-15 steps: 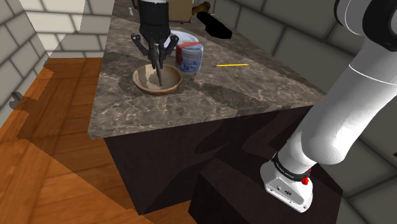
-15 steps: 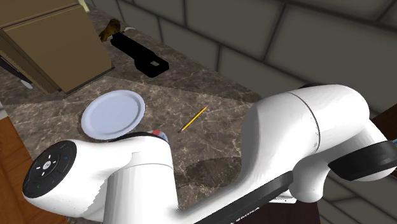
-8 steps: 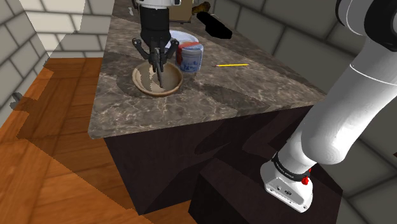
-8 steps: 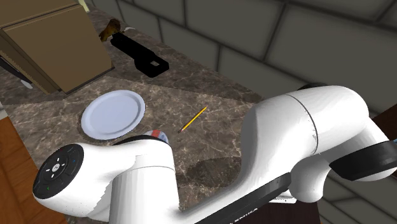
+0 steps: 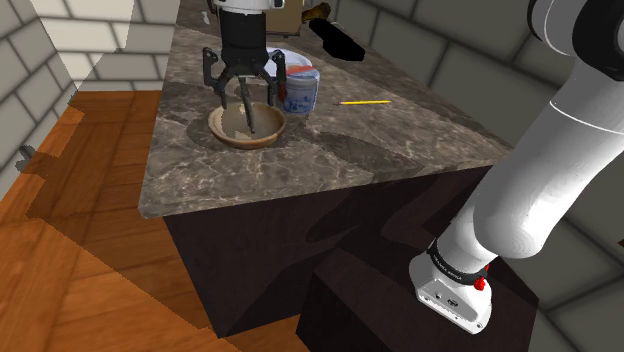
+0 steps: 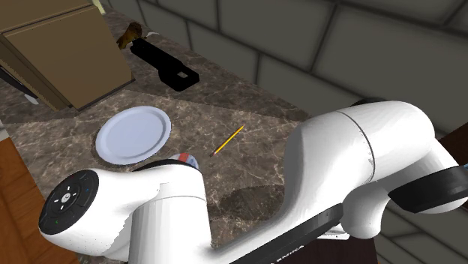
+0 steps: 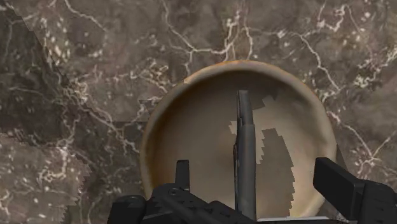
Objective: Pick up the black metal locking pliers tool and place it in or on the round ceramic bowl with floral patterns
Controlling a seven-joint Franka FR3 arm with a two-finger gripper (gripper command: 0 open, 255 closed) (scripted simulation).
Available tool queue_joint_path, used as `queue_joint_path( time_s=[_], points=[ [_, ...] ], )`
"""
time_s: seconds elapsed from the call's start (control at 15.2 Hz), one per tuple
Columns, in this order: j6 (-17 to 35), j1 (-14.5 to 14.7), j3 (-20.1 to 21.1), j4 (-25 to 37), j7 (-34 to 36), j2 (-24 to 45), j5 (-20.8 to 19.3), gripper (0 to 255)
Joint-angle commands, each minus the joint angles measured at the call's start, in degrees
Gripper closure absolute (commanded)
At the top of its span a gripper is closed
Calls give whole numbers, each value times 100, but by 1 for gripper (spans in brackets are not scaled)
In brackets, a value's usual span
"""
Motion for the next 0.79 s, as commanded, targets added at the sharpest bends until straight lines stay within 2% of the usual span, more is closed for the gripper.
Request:
queue_joint_path(
  time_s=[0.0,0.2,0.73],
  points=[
    [-199,-1,-2,228,10,31,-12,0],
    [-772,6,1,939,51,175,-61,0],
    [-772,6,0,939,51,175,-61,0]
  ],
)
